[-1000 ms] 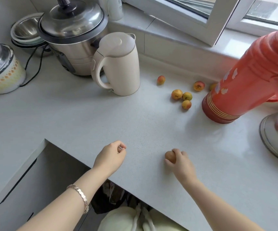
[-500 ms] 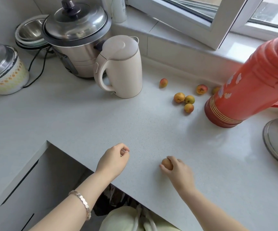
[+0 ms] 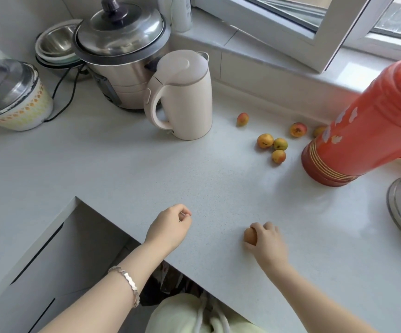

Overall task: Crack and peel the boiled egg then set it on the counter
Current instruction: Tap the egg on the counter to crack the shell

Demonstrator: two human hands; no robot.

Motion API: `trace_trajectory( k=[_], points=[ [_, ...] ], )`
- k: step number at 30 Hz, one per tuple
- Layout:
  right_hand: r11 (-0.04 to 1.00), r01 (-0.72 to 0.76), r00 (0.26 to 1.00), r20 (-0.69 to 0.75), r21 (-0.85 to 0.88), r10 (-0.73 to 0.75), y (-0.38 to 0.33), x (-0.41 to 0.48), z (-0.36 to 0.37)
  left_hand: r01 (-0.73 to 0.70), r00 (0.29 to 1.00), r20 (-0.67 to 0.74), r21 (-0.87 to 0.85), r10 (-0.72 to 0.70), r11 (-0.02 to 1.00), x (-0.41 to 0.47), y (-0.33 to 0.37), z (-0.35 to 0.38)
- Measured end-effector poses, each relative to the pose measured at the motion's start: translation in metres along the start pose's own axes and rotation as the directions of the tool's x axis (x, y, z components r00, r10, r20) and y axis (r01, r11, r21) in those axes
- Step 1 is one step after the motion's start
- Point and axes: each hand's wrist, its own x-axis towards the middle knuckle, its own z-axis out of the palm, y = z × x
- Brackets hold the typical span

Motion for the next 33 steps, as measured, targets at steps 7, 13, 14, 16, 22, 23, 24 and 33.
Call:
trace_trajectory(
  k=[7,13,14,16,22,23,24,33],
  points=[
    [0.892,0.163,0.963,-0.264,0.422,-0.051,-0.006,-0.007,-0.001,-0.016,1.000,-0.011,0.002,0.016,1.000,0.000,0.002,0.001],
    [0.894,0.144,0.984,-0.160,0.423,-0.083,0.003,-0.007,0.007,-0.021,1.000,-0.005,0.008,0.021,1.000,-0.003,0.001,0.003],
    [0.880,0.134,0.983,-0.176,0.455,-0.059,0.003,-0.007,0.006,-0.023,1.000,-0.004,0.008,0.023,1.000,-0.004,0.001,0.004],
    [0.885,0.090,0.989,-0.143,0.456,-0.026,0.002,-0.007,0.004,-0.027,1.000,-0.001,0.006,0.027,1.000,-0.003,0.002,0.004],
    [0.866,0.139,0.984,-0.167,0.481,-0.066,0.002,-0.013,0.008,-0.026,1.000,-0.009,0.001,0.026,1.000,-0.004,0.004,0.004],
    [0.889,0.122,0.988,-0.135,0.442,-0.069,0.004,-0.015,0.012,-0.025,1.000,-0.006,0.001,0.025,1.000,-0.005,0.004,0.003],
    [0.906,0.109,0.992,-0.106,0.409,-0.072,0.005,-0.015,0.015,-0.025,1.000,-0.002,0.004,0.025,1.000,-0.006,0.004,0.003],
    [0.699,-0.084,0.992,-0.004,0.710,0.123,-0.003,-0.008,0.001,-0.015,1.000,0.004,0.002,0.015,1.000,-0.005,0.002,0.001]
  ],
)
